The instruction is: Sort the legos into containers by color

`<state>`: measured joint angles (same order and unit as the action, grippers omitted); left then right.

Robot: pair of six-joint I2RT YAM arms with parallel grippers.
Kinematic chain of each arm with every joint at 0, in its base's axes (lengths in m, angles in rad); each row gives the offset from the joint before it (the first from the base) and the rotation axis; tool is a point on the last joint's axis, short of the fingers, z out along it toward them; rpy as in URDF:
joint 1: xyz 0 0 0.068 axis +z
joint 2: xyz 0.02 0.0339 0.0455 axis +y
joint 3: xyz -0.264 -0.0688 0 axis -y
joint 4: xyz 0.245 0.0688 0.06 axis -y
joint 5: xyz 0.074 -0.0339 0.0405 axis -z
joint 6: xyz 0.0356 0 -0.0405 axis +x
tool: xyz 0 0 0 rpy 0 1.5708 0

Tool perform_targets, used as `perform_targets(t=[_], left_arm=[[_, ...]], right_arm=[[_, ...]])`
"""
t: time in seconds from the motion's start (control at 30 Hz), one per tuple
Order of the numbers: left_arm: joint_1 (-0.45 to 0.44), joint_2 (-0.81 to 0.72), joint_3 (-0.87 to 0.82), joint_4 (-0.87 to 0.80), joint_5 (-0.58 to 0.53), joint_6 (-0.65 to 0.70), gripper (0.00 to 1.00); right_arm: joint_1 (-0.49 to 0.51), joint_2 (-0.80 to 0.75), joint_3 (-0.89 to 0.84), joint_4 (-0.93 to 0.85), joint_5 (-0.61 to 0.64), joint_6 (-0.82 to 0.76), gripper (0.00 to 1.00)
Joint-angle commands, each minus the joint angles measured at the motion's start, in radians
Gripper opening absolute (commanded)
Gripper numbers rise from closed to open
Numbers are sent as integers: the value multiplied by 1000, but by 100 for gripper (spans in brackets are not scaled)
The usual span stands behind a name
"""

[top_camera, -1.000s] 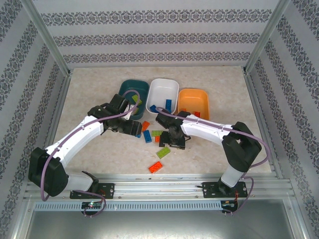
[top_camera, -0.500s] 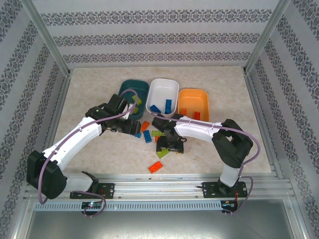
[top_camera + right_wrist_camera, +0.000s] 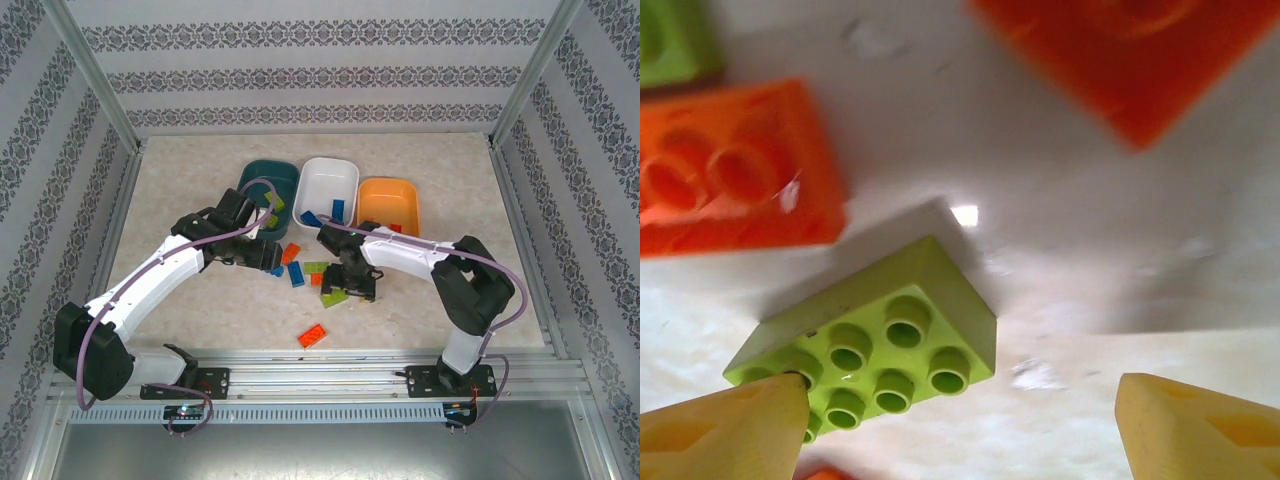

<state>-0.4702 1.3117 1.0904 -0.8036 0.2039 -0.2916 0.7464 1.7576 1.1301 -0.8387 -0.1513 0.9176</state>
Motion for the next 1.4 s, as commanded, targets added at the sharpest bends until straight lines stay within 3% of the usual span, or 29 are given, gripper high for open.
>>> perform_targets(t=[0.0, 0.2, 0.5, 1.03, 1.37], left_arm=[[-4, 2, 20, -32, -20, 18, 76], [-4, 31, 35, -22, -17, 35, 76], [-3, 29, 45, -64, -41, 79, 77], [2, -71, -46, -77, -73, 59, 79], [3, -68, -27, -78, -64, 45, 79]], right_arm=[[-6, -64, -21, -73, 72, -19, 79], [42, -70, 0, -40, 31, 41, 79], [58, 43, 80, -8, 4, 38, 79], [89, 180, 147, -92, -8, -142, 79], [92, 175, 150, -80, 17, -185, 73]])
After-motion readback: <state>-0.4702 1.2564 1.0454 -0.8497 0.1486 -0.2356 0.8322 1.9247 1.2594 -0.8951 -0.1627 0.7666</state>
